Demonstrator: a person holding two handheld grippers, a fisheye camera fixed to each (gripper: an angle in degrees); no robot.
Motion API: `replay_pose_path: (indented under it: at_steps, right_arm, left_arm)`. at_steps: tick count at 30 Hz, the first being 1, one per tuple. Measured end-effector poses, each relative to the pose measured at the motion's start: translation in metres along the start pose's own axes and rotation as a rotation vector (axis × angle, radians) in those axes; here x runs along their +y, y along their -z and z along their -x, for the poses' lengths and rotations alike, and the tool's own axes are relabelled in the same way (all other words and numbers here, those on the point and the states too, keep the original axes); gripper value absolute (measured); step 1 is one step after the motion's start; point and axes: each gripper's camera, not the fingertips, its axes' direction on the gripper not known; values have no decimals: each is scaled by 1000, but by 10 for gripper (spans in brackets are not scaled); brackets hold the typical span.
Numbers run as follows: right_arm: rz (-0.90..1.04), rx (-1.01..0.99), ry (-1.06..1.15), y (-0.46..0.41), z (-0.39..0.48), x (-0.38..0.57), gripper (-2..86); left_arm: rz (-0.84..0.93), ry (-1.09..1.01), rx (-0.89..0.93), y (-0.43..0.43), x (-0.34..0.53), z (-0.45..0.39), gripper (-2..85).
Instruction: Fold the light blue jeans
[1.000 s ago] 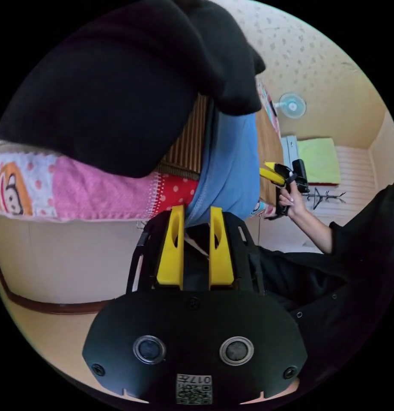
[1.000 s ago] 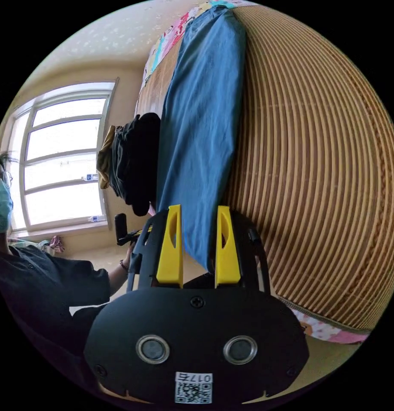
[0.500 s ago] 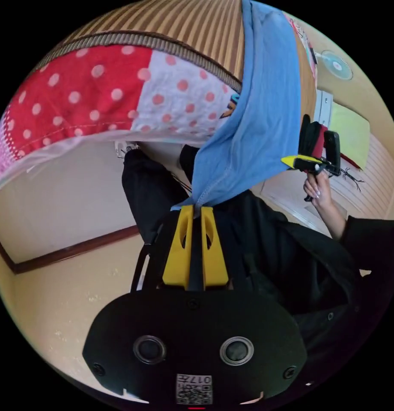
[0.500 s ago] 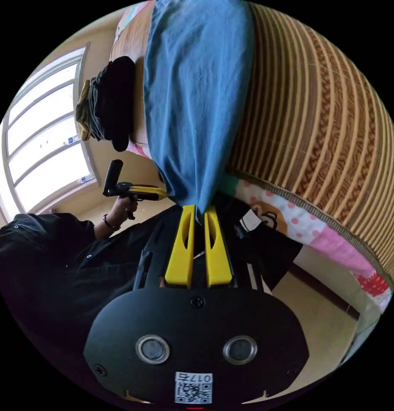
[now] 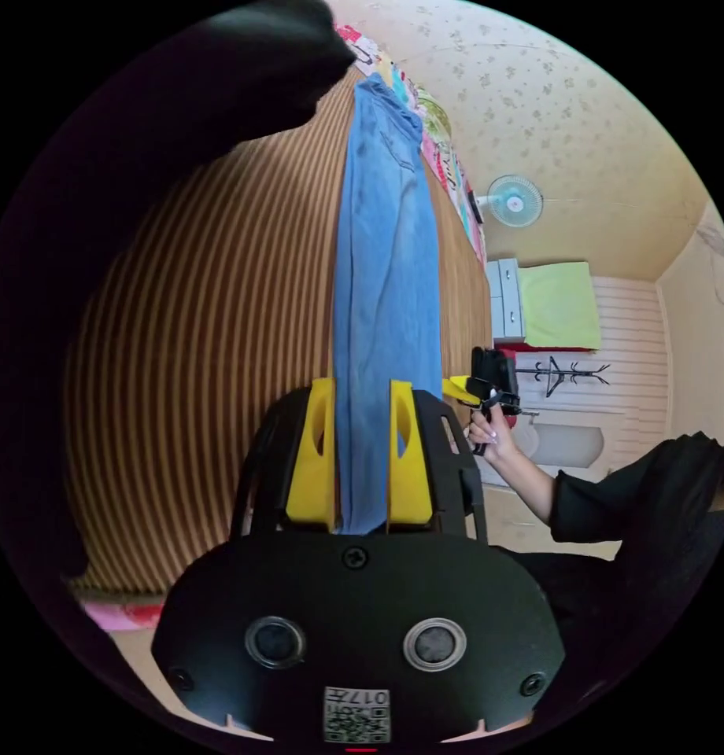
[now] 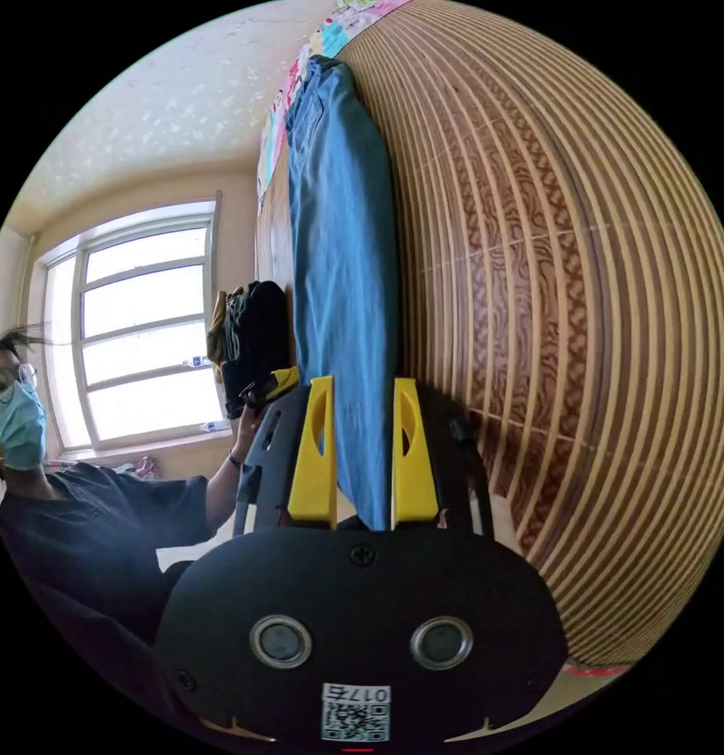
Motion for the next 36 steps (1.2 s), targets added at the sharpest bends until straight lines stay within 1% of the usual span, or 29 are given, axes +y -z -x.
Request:
replay_pose_path:
  at_steps: [2,6,8,9,10,11,13,18,21,23,25,29,31,33,35,36]
  right_arm:
    - [-7,-46,9,-11,3,-6,87]
    - [7,-128,-46,-20,-3,-11,41]
    - [31,-211,-53,-17,-2,-3,29]
    - [29,-238,-46,-14,0,1,27]
    - [32,-304,-24,-7,6,12,23]
    - [39,-368,-6,1,13,25,19]
    - [58,-428,26,15,30,49,15]
    - [123,-450,112,55,101,125,8]
    - [89,-582,156,89,155,167,6]
    - [67,-674,253,115,215,190,6]
    - [63,-685,360,136,268,203,6]
    - [56,-640,624,181,386,232,6]
    - [37,-632,709,196,423,241,6]
    - [17,-585,732,205,449,240,5]
    - [-38,-456,691,210,459,225,4]
    - [-58,-415,656,210,456,219,4]
  left_arm:
    - [23,-14,2,-11,-12,-2,79]
    - [99,51,53,-25,-21,11,18]
    - [89,71,98,-21,-13,15,8]
    - [70,48,159,-14,-6,12,4]
    - [51,16,240,-6,3,7,1]
    - [45,3,276,-1,8,4,0]
    - [41,-53,379,17,30,-15,-3]
    - [56,-189,468,69,79,-84,-5]
    - [16,-298,578,116,101,-142,-5]
    - [-16,-392,653,146,108,-184,-5]
    - [-68,-499,730,184,111,-239,-5]
    - [-143,-648,803,237,108,-313,-5]
    - [-167,-734,838,263,98,-356,-4]
    - [-174,-707,822,274,80,-376,-4]
    - [-176,-648,770,277,57,-384,-4]
    - [-178,-649,700,275,41,-385,-4]
